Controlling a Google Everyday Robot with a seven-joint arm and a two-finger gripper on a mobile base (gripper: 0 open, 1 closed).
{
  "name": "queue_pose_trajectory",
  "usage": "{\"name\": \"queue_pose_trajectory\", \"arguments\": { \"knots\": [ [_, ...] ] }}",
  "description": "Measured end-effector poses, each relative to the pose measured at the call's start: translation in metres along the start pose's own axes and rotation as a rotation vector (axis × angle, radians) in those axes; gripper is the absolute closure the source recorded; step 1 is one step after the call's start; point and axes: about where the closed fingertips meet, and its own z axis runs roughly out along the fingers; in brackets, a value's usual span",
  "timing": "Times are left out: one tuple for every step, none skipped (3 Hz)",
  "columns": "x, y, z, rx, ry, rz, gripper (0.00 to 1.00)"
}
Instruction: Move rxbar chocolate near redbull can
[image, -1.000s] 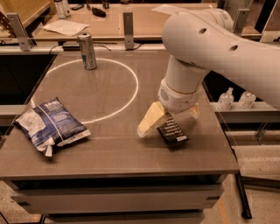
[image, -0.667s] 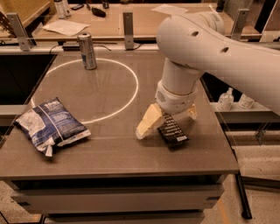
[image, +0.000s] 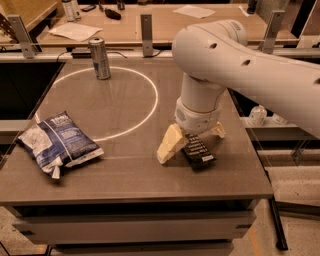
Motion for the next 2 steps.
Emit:
{"name": "queue_pose_trajectory", "arguments": {
  "knots": [
    [-0.0001, 0.0002, -0.0046, 0.0, 0.0, 0.0, 0.49],
    [-0.0003, 0.0005, -0.0137, 0.0, 0.0, 0.0, 0.73]
  ]
}}
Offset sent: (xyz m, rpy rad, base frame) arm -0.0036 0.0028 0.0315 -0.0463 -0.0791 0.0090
